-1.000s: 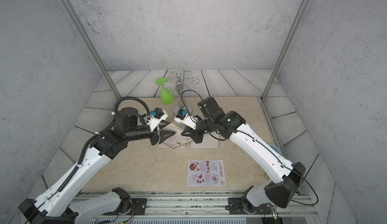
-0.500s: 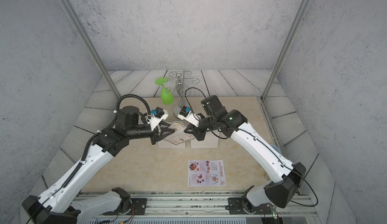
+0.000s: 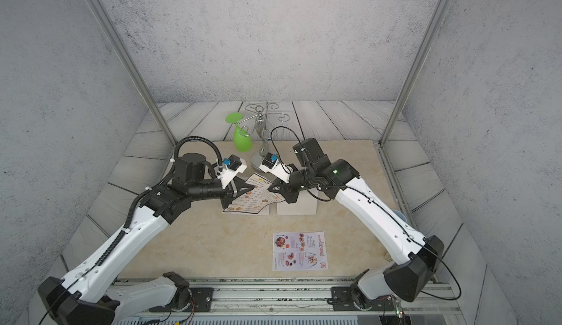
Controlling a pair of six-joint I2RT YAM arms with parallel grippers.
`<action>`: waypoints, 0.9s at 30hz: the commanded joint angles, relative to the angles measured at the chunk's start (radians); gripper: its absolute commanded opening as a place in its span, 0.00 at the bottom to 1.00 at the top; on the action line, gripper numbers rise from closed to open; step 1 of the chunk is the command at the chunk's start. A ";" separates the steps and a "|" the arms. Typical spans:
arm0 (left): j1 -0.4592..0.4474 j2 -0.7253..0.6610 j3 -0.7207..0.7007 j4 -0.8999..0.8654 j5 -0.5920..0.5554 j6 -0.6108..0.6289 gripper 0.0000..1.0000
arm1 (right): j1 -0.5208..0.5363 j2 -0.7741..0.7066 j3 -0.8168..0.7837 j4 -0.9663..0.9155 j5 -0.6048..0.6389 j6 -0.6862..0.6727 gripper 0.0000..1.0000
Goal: Insert the menus into the narrow rack
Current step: Pick up the menu from the center of the board.
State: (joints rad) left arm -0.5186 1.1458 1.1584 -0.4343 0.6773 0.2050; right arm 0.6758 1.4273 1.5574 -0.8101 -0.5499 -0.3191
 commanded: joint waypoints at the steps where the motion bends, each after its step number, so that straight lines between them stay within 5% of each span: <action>1: 0.011 -0.003 -0.007 0.016 -0.016 0.001 0.00 | -0.010 -0.016 -0.012 0.064 -0.001 0.056 0.05; 7: 0.014 -0.042 -0.023 0.068 -0.015 -0.052 0.00 | -0.018 -0.025 -0.022 0.161 0.077 0.139 0.18; 11: 0.019 -0.062 -0.020 0.079 -0.009 -0.097 0.00 | -0.044 -0.063 -0.044 0.240 0.134 0.210 0.41; 27: 0.058 -0.077 0.072 0.110 -0.054 -0.268 0.00 | -0.105 -0.212 -0.255 0.432 0.054 0.274 0.58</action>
State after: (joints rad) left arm -0.4747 1.0863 1.1851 -0.3607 0.6212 -0.0204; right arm 0.5762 1.2316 1.3365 -0.4408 -0.4480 -0.0704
